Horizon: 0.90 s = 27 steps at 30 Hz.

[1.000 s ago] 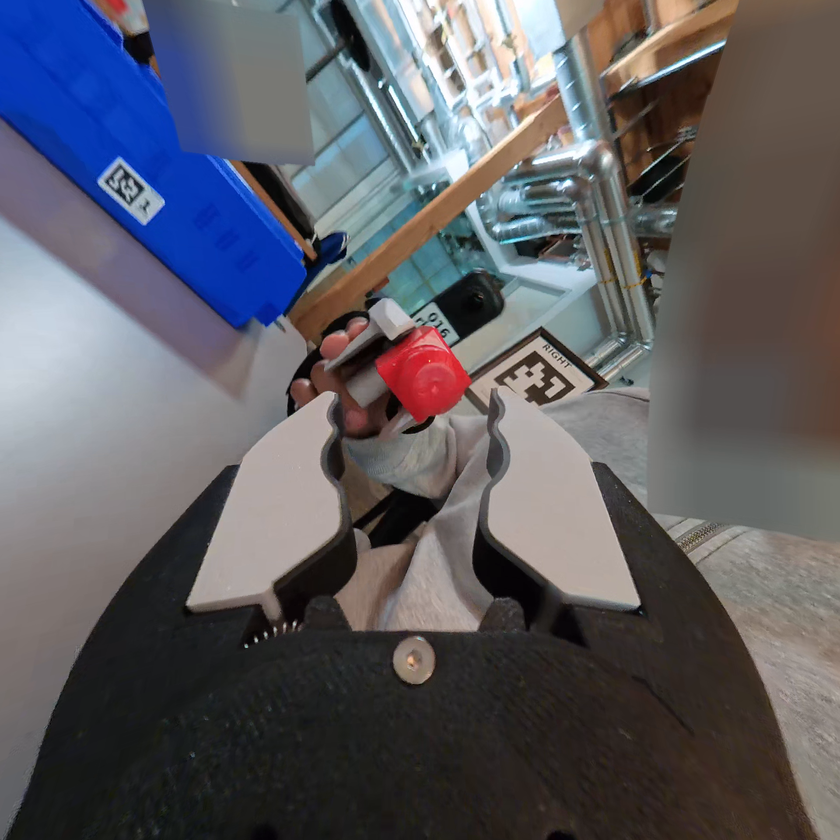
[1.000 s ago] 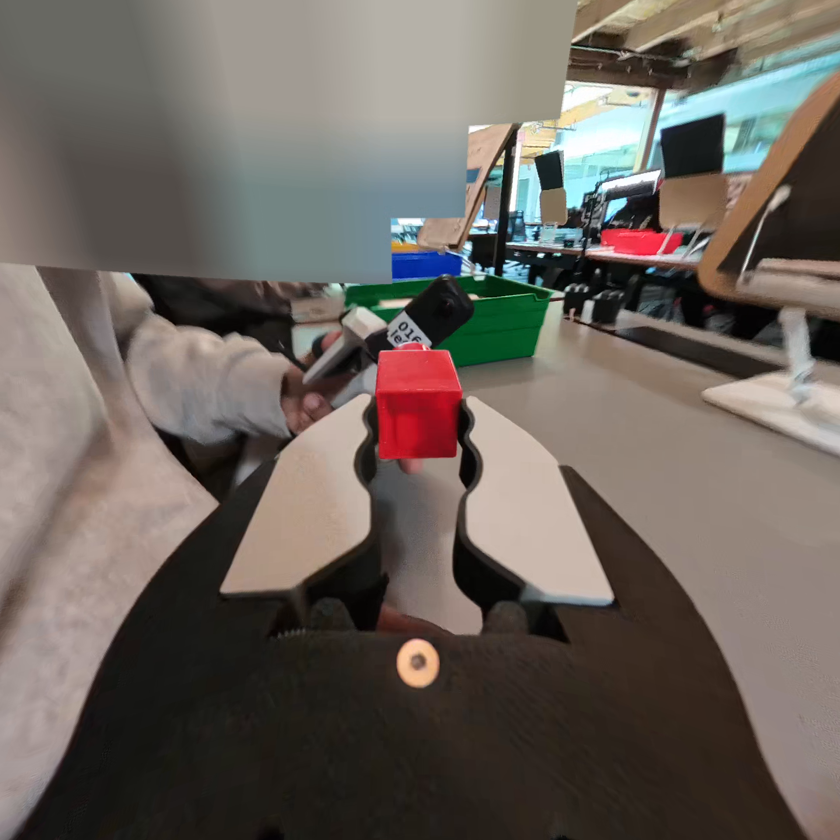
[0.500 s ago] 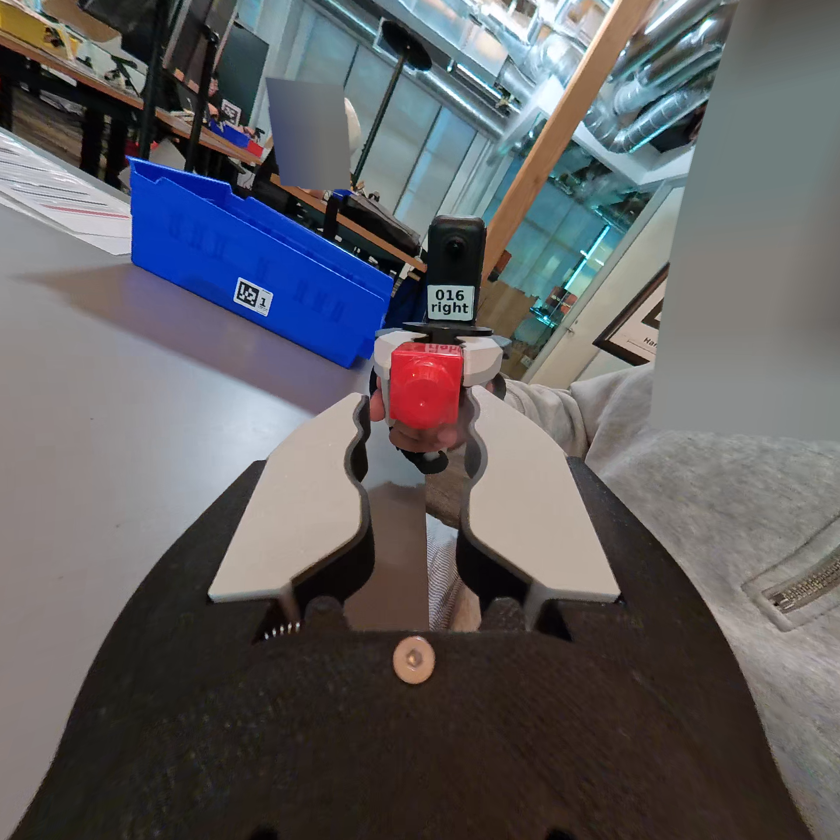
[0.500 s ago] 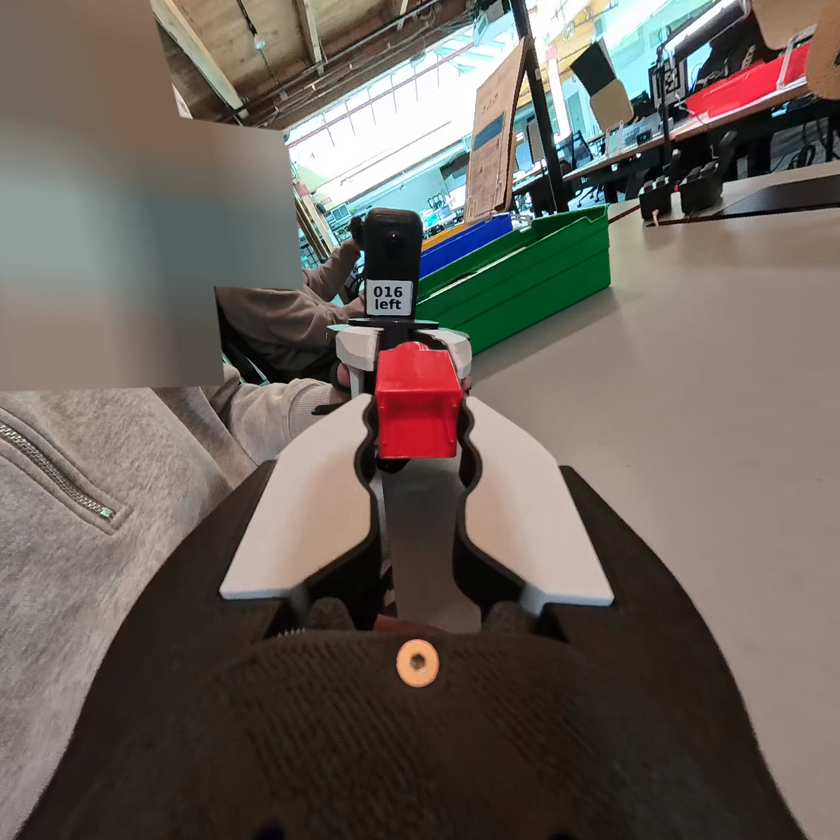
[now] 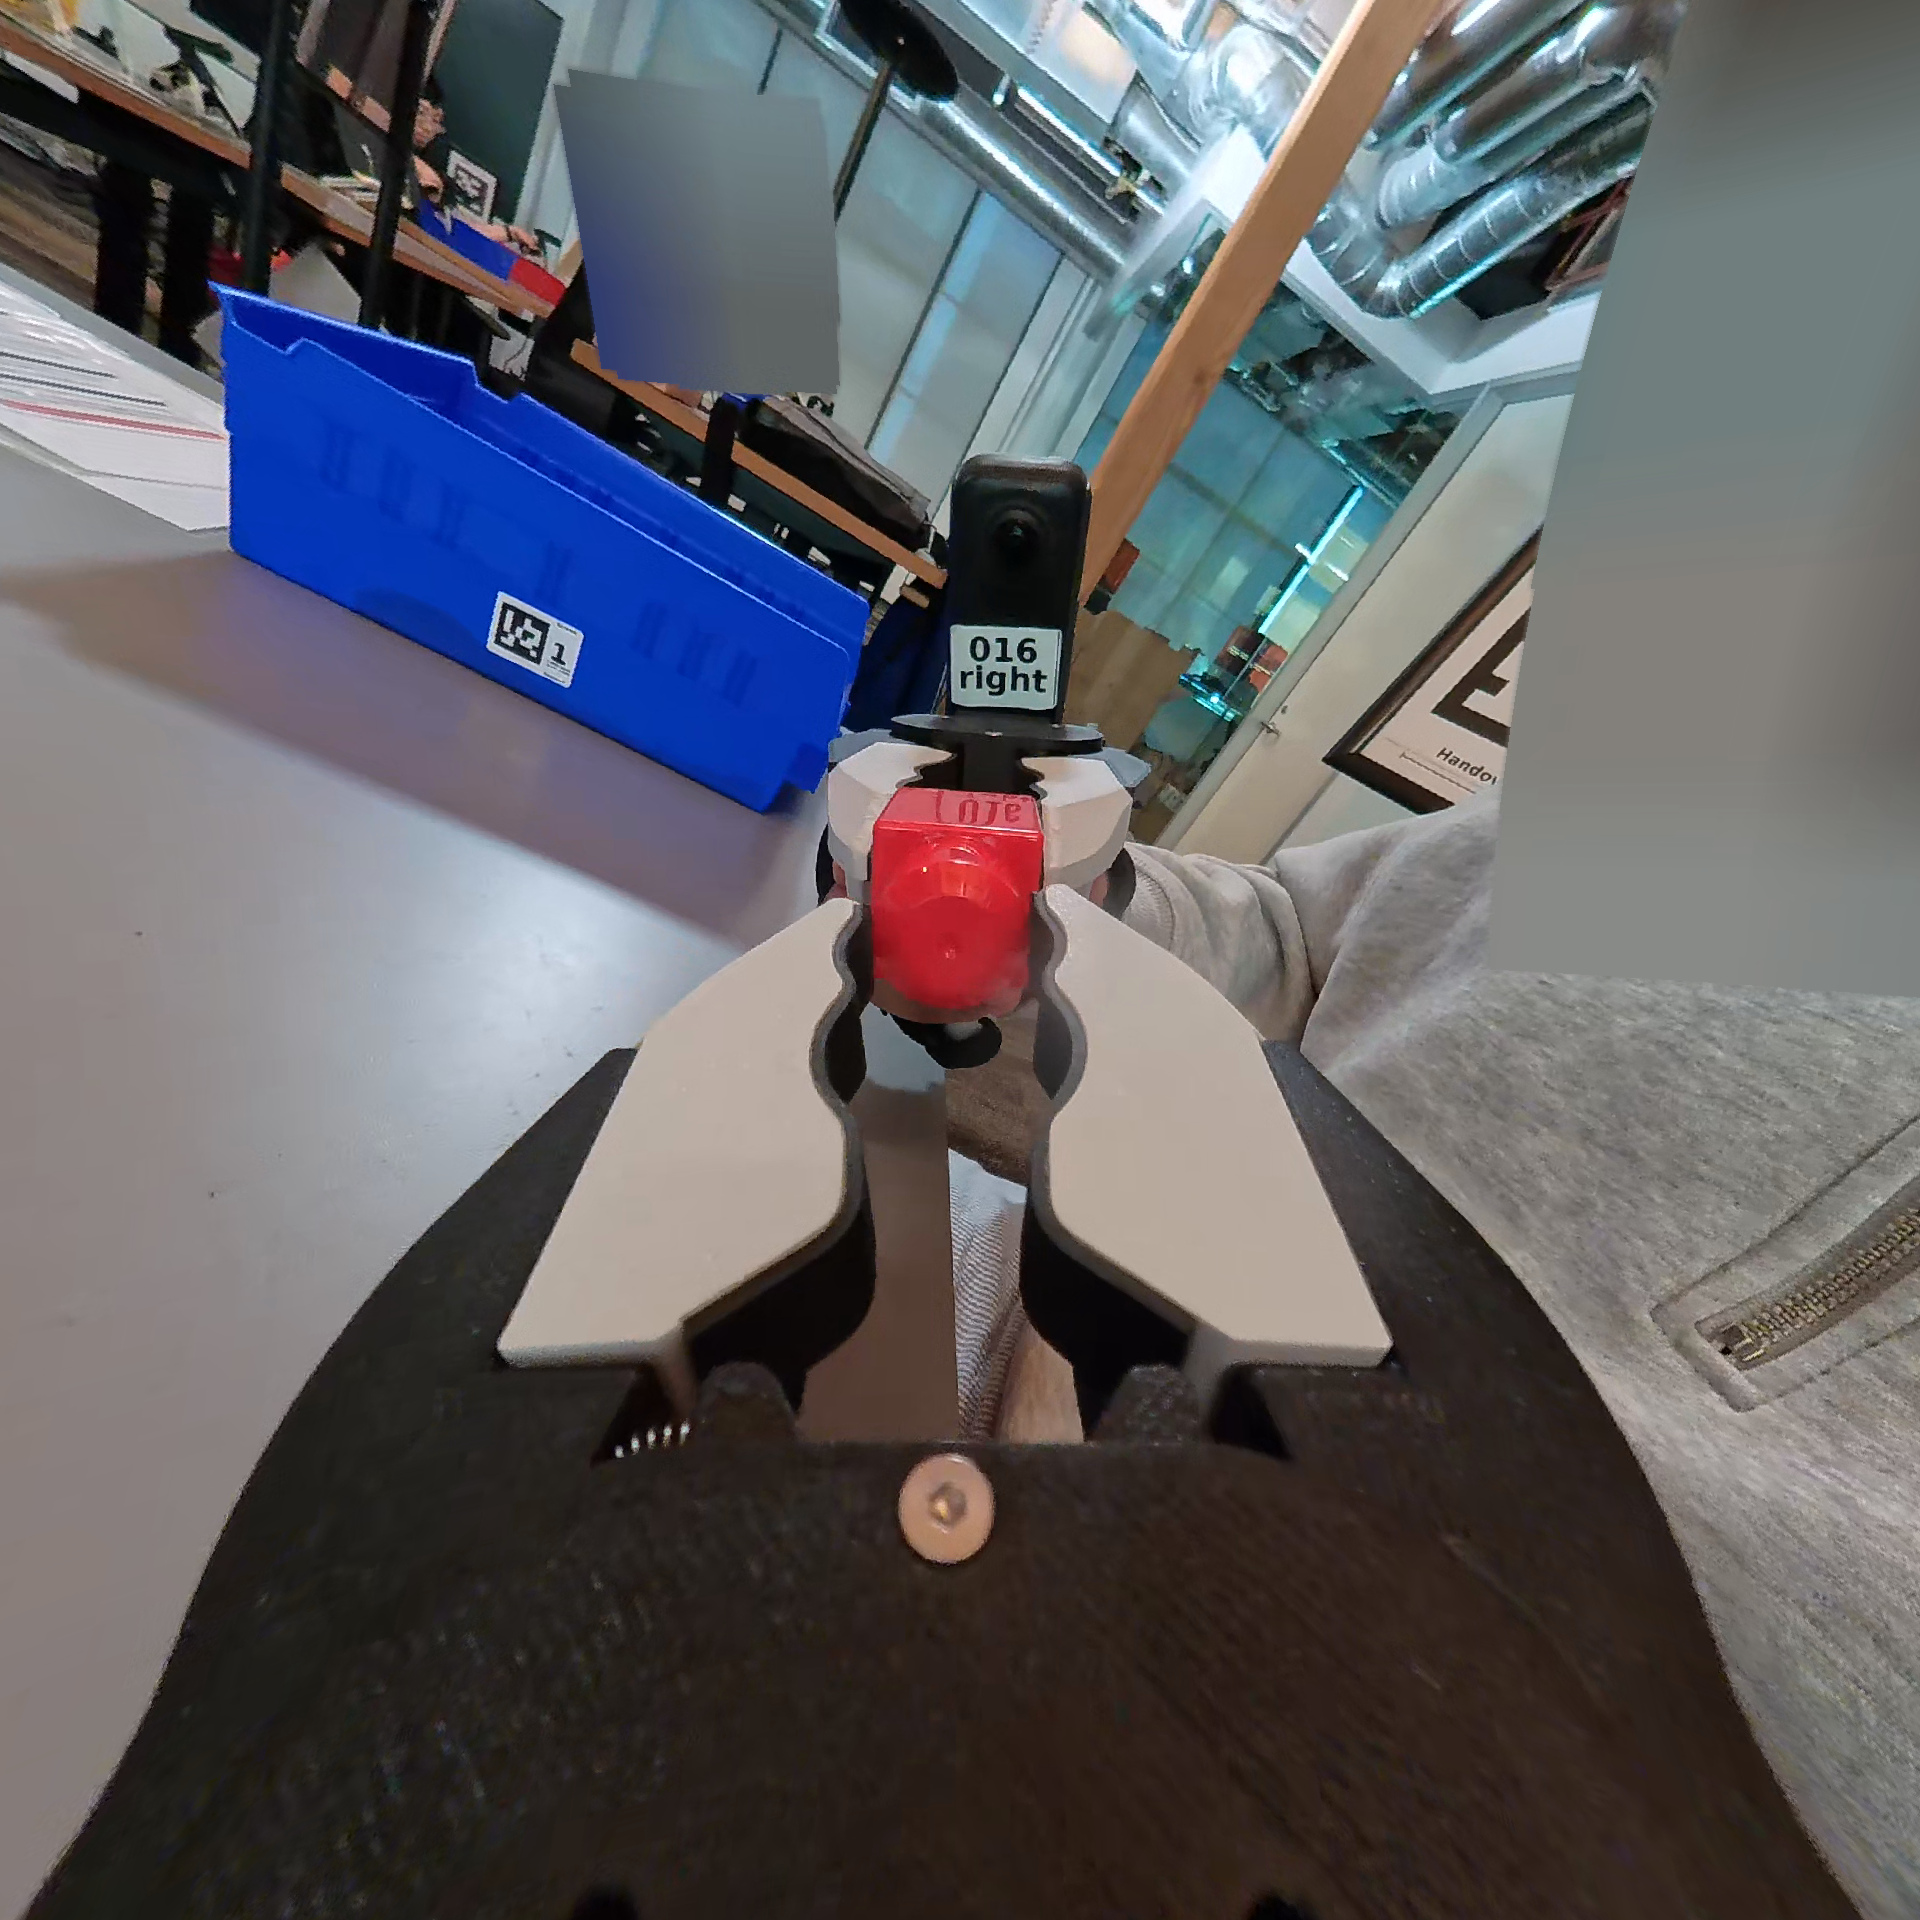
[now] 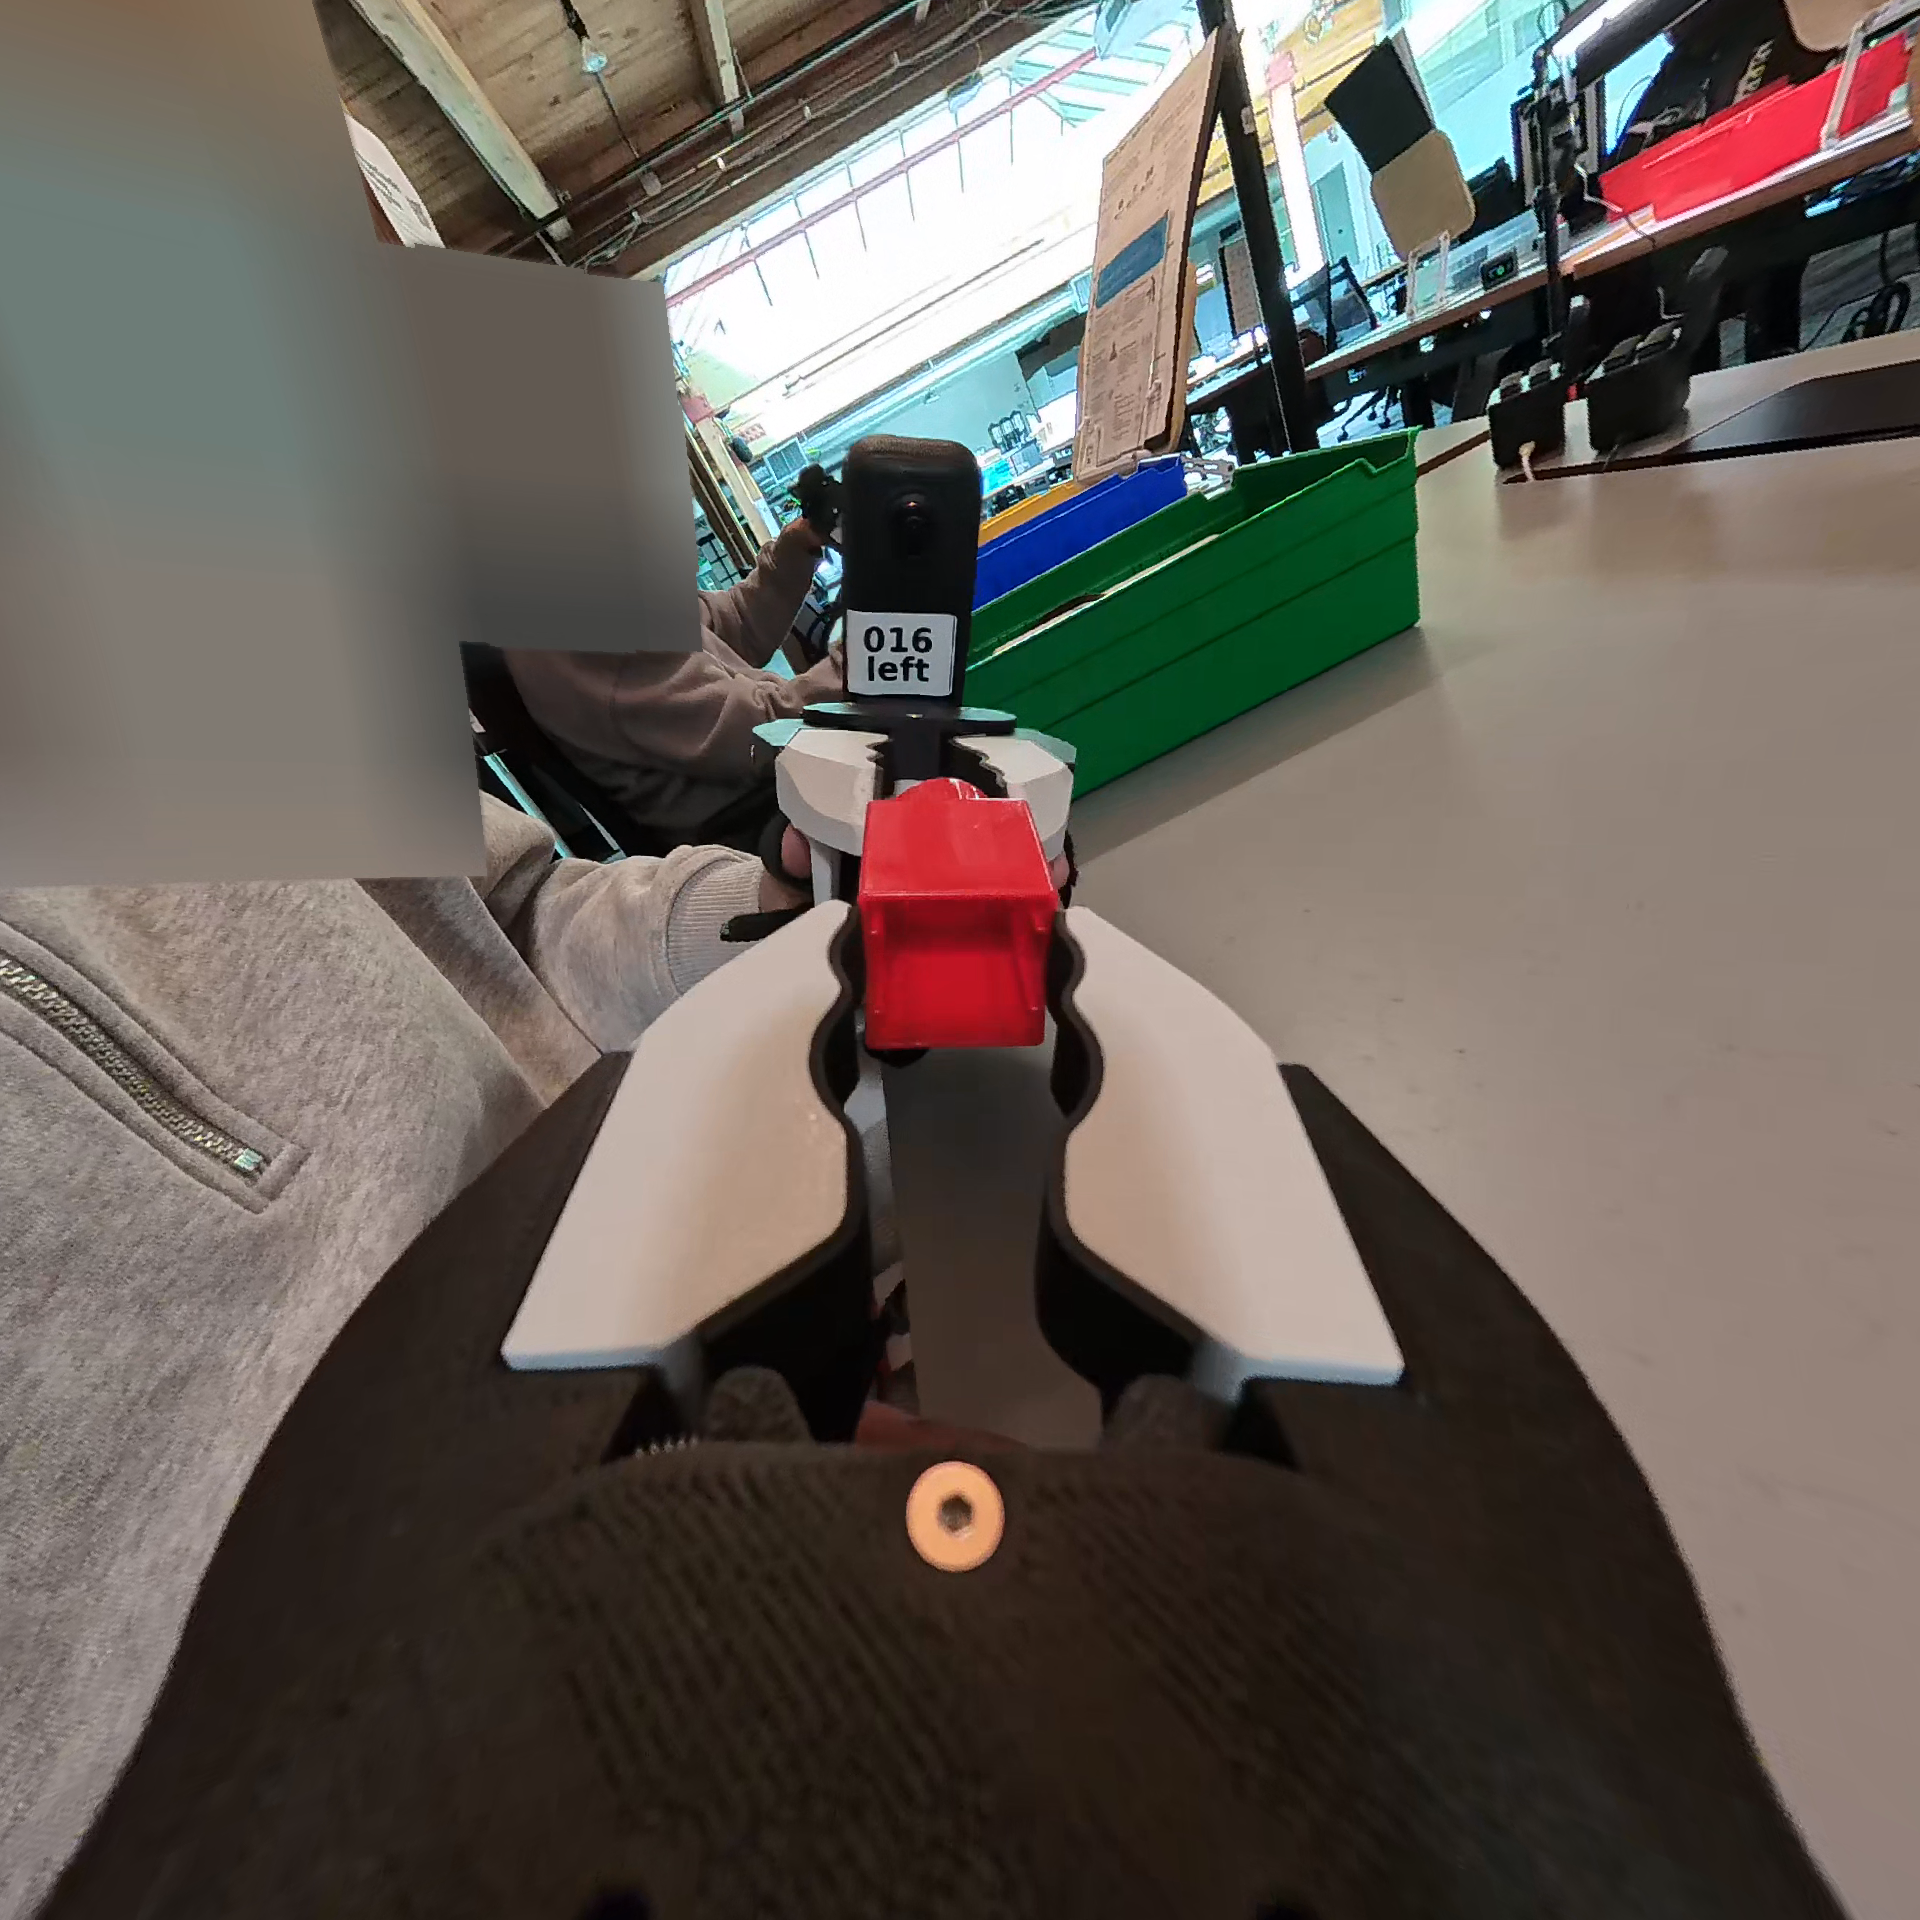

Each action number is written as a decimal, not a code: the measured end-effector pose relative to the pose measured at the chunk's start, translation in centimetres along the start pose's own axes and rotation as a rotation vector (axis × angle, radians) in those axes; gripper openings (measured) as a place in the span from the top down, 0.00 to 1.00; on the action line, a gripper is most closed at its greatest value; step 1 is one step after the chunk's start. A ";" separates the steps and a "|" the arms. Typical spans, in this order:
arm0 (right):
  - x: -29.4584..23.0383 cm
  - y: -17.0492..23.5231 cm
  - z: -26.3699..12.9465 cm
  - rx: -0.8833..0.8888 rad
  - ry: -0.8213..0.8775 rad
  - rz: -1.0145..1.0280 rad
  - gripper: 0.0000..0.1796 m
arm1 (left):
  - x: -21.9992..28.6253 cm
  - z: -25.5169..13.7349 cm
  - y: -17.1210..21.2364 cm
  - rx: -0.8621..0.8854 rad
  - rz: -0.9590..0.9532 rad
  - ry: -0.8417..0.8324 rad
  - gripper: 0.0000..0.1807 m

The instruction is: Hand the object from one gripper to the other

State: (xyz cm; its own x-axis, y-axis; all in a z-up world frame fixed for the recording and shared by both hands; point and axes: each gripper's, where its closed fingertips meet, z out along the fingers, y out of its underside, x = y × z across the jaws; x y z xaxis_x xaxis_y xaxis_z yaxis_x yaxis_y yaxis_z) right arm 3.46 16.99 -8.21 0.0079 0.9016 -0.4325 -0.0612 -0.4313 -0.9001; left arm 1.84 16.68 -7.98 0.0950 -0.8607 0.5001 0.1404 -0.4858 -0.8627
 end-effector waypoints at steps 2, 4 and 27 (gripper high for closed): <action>-0.1 0.0 0.0 -0.002 -0.008 -0.006 0.80 | 0.1 0.0 0.0 -0.003 0.011 -0.002 0.84; 0.1 -0.1 -0.1 0.001 0.008 -0.043 0.64 | -0.1 -0.1 0.0 -0.011 0.016 -0.013 0.84; 0.0 9.4 0.2 -0.602 0.013 -0.475 0.79 | -0.3 -0.7 8.0 -0.694 0.331 -0.118 0.84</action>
State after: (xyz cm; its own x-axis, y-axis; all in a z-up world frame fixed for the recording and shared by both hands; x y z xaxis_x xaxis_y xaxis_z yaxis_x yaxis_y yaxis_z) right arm 2.69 12.90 -16.65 -0.0907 0.9958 0.0108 0.5059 0.0554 -0.8608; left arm 2.26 12.95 -15.06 0.1346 -0.9745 0.1796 -0.5591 -0.2243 -0.7982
